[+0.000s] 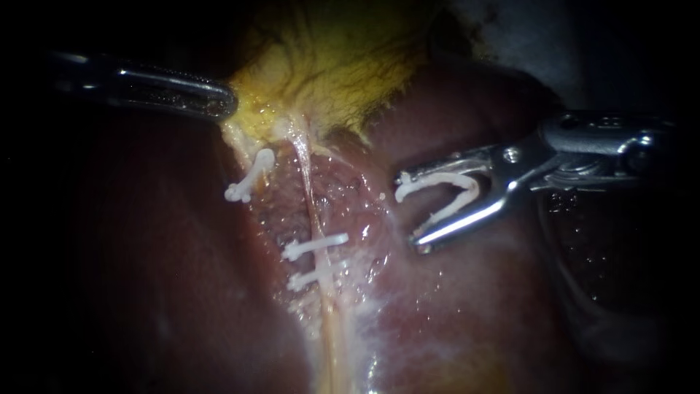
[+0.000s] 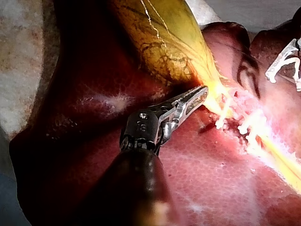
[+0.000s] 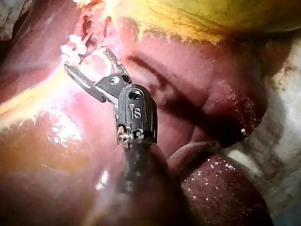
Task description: Clipping third clip right tube
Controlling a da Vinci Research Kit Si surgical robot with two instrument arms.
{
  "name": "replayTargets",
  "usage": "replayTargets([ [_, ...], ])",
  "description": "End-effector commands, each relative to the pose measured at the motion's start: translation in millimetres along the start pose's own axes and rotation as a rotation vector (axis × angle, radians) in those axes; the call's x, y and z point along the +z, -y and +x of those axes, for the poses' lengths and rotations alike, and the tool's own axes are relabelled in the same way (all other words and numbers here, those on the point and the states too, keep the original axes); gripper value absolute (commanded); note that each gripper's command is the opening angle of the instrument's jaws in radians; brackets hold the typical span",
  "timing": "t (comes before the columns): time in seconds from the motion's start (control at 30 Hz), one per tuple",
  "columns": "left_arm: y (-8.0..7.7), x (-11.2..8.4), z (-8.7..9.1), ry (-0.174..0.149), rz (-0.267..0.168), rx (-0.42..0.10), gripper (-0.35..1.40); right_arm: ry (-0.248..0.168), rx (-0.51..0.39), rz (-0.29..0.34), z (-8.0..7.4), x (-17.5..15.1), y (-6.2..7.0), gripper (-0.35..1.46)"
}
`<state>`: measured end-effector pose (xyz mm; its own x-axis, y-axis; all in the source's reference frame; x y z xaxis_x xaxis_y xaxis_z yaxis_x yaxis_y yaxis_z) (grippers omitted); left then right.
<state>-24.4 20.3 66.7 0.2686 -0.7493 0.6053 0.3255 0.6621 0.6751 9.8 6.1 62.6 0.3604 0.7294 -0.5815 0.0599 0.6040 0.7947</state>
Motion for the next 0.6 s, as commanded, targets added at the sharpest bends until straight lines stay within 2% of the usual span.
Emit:
replayTargets([
  [0.03,0.1,0.0,0.0,-0.001,0.002,0.0,-0.35,-0.003,0.006,0.001,-0.1,0.2,-0.4,0.54],
  [0.3,0.2,0.2,0.1,-0.001,0.003,0.0,-0.35,-0.026,0.062,0.03,-0.9,1.6,-3.9,0.54],
  [0.43,0.2,0.2,0.1,-0.001,0.003,0.0,-0.35,-0.035,0.1,0.062,-1.9,2.8,-5.3,0.54],
  [0.6,0.2,0.3,0.1,-0.001,0.003,0.001,-0.35,-0.023,0.133,0.092,-3.6,4.5,-6.6,0.54],
])
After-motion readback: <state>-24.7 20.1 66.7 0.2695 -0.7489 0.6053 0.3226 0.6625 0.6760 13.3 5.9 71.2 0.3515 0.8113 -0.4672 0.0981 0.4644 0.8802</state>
